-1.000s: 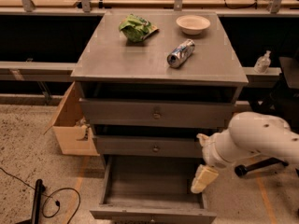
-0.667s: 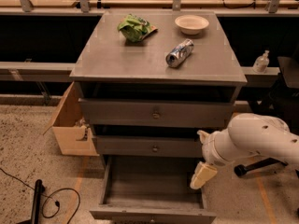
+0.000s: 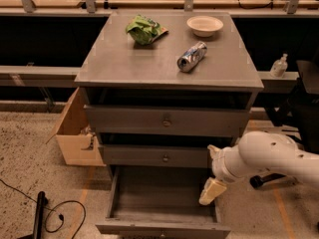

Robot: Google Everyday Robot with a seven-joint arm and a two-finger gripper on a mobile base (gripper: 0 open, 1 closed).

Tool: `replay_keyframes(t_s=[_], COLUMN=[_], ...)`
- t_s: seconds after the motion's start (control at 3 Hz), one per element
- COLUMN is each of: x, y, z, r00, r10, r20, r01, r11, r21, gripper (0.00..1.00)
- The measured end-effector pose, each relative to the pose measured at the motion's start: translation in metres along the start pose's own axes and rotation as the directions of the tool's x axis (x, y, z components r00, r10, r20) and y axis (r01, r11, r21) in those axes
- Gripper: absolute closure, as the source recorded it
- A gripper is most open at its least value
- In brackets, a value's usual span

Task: Close bottom drawer

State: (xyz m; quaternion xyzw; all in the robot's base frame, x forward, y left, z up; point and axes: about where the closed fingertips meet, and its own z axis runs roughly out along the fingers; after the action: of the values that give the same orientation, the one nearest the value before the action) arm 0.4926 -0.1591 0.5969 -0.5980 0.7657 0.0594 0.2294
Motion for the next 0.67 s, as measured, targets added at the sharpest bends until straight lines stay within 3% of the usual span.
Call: replay_keyframes(t_s=[0.67], x=[0.053], y=[0.018], z=[0.132], r00=[0.996], r10=[0.036], r20=[0.08], r01=[-0.032], r11=[0.9983], r21=[-0.048], gripper=[0.0])
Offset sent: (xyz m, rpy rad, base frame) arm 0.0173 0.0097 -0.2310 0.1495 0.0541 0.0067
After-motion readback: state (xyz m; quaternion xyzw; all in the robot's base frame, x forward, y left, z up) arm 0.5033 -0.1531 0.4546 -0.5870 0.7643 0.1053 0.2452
